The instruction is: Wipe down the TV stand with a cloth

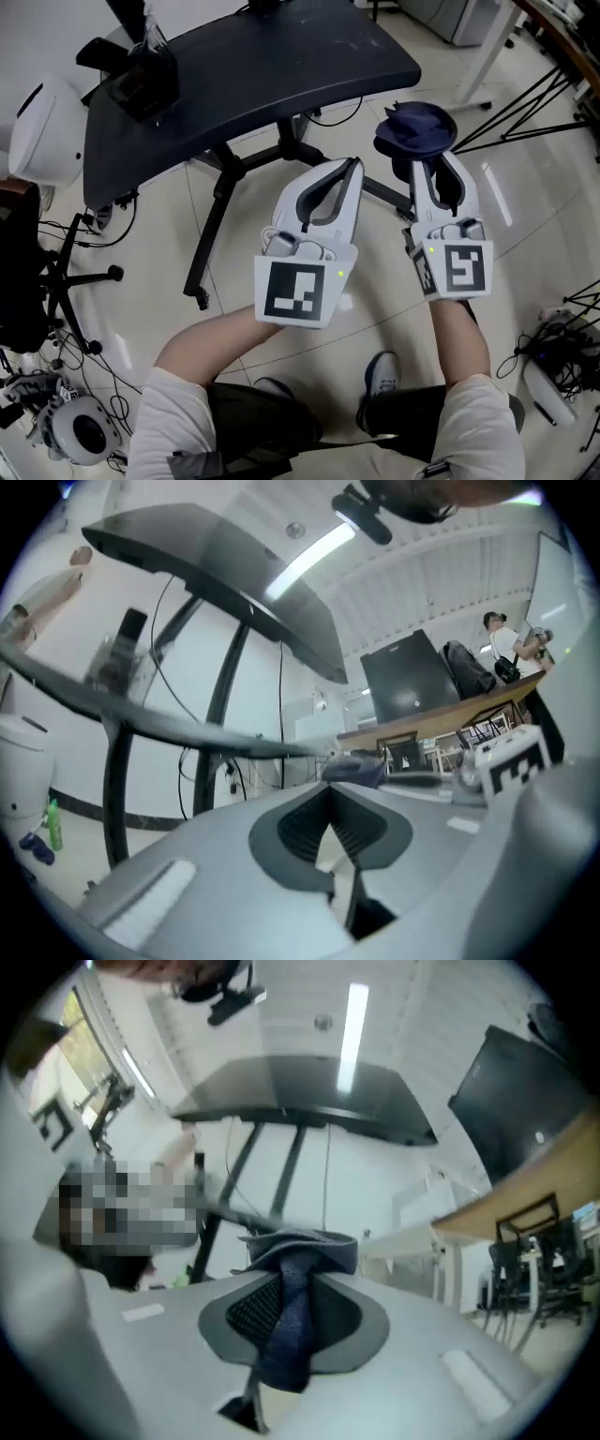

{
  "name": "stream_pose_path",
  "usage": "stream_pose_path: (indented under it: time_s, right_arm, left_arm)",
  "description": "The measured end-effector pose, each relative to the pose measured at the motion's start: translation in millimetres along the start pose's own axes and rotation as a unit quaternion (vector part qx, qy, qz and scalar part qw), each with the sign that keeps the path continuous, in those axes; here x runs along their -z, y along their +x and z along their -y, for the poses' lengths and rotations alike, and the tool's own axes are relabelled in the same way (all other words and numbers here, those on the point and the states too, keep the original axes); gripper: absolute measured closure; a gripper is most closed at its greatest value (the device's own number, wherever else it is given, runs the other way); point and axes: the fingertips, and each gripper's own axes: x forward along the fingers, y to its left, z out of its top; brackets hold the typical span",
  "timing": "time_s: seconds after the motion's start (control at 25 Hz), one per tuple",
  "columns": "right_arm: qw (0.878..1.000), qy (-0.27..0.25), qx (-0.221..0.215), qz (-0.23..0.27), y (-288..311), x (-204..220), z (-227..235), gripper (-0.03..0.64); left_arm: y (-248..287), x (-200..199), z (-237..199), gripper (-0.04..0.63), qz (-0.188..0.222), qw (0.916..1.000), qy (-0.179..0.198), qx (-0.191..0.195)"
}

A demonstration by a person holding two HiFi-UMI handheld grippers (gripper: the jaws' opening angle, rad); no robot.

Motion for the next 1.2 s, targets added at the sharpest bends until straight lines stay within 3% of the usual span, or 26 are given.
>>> stream_pose_path:
  time_s: [0.08, 0.16, 0.28, 0.36, 0.44, 0.52, 0.56, 0.68, 0.76, 0.8, 0.88, 0.96, 1.04, 1.2]
  right_arm:
    - [0.995, 0.0, -0.04, 0.094, -1, -113, -32, 0.546]
    - [0.988, 0.008, -0.088, 0.128, 8, -172, -59, 0.545]
    - [0.985, 0.025, -0.128, 0.116, 28, -196, -92, 0.545]
    - [0.983, 0.048, -0.143, 0.107, 42, -201, -111, 0.545]
    - [0.981, 0.066, -0.156, 0.097, 60, -212, -129, 0.546]
    - [0.979, 0.084, -0.156, 0.1, 82, -227, -132, 0.546]
    - [0.979, 0.093, -0.152, 0.103, 96, -235, -128, 0.546]
    - [0.981, 0.106, -0.135, 0.085, 153, -283, -128, 0.546]
    - [0.987, 0.078, -0.128, 0.052, 181, -339, -144, 0.545]
    - [0.989, 0.065, -0.125, 0.041, 190, -371, -153, 0.545]
    - [0.991, 0.056, -0.116, 0.026, 199, -435, -172, 0.545]
    - [0.993, 0.049, -0.107, 0.012, 199, -499, -191, 0.545]
    - [0.994, 0.046, -0.1, -0.001, 180, -566, -199, 0.545]
    - [0.995, 0.062, -0.079, 0.013, 73, -702, -176, 0.545]
  left_arm:
    - [-29, -42, -5, 0.43, 0.007, 0.9999, 0.011, -0.011]
    - [-56, -81, -25, 0.43, 0.013, 0.9985, 0.031, -0.042]
    - [-93, -116, -63, 0.43, 0.009, 0.994, 0.057, -0.093]
    - [-113, -130, -95, 0.431, 0.005, 0.9891, 0.053, -0.137]
    - [-128, -157, -131, 0.431, 0.036, 0.9829, 0.043, -0.176]
    - [-130, -194, -160, 0.431, 0.1, 0.9724, 0.062, -0.201]
    - [-125, -208, -171, 0.431, 0.113, 0.9684, 0.075, -0.21]
    - [-112, -251, -213, 0.433, 0.037, 0.9672, 0.101, -0.23]
    - [-118, -320, -237, 0.433, 0.03, 0.964, 0.116, -0.238]
    - [-126, -356, -247, 0.433, 0.031, 0.9628, 0.114, -0.243]
    - [-153, -414, -262, 0.433, -0.008, 0.9628, 0.088, -0.255]
    - [-182, -471, -266, 0.433, -0.047, 0.9631, 0.057, -0.259]
    - [-213, -536, -251, 0.431, -0.054, 0.9641, 0.033, -0.258]
    - [-282, -666, -160, 0.431, -0.035, 0.9655, 0.039, -0.255]
